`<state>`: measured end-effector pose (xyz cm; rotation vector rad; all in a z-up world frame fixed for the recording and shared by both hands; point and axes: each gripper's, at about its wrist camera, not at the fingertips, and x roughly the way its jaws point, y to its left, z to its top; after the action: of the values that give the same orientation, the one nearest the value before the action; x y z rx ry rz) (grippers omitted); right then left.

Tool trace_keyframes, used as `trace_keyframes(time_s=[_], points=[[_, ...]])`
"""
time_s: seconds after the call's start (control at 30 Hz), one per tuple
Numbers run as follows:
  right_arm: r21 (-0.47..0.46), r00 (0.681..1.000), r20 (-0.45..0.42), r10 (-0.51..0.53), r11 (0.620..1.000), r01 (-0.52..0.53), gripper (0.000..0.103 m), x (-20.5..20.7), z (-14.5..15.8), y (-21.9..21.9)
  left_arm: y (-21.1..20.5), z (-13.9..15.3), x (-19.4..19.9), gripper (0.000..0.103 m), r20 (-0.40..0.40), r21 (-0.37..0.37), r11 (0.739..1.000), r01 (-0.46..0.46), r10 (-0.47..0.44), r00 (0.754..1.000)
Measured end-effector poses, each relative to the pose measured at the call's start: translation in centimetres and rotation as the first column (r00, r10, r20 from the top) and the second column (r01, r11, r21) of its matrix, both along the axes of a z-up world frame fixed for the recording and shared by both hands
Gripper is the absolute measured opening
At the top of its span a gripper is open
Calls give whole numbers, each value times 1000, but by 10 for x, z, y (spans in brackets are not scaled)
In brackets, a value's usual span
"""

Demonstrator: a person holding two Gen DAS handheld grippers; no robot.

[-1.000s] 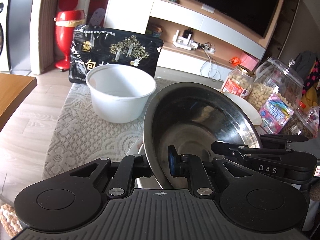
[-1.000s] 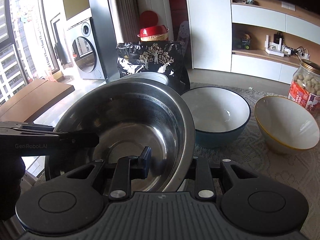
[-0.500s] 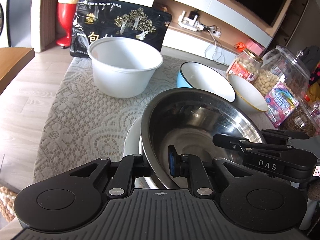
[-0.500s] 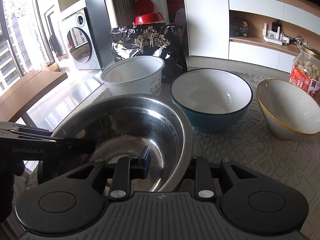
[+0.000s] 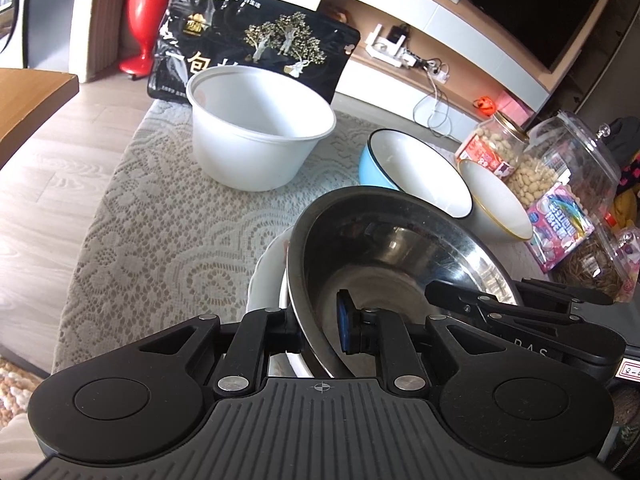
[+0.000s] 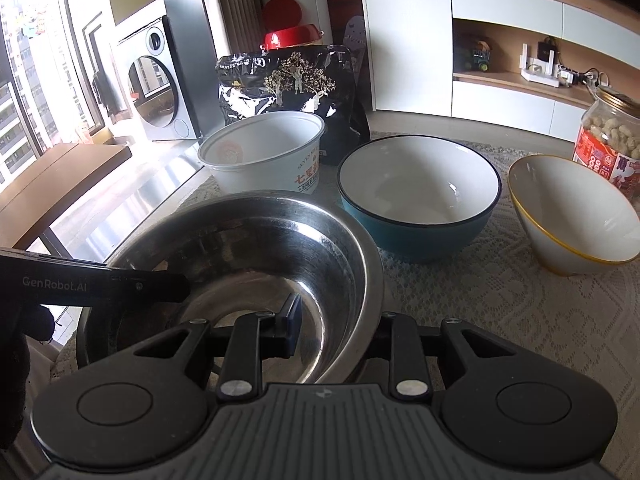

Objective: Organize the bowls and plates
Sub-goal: 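Lower the steel bowl into the white bowl with the left gripper, then open the left gripper and release the steel bowl rim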

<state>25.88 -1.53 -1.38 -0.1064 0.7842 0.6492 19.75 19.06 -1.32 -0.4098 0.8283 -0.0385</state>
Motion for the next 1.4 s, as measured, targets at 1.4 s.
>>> trace_keyframes(time_s=[1.4], points=[[22, 997, 52, -55, 998, 54, 49, -26, 31, -33, 14, 18, -22, 23, -53, -9, 998, -56, 55, 997]])
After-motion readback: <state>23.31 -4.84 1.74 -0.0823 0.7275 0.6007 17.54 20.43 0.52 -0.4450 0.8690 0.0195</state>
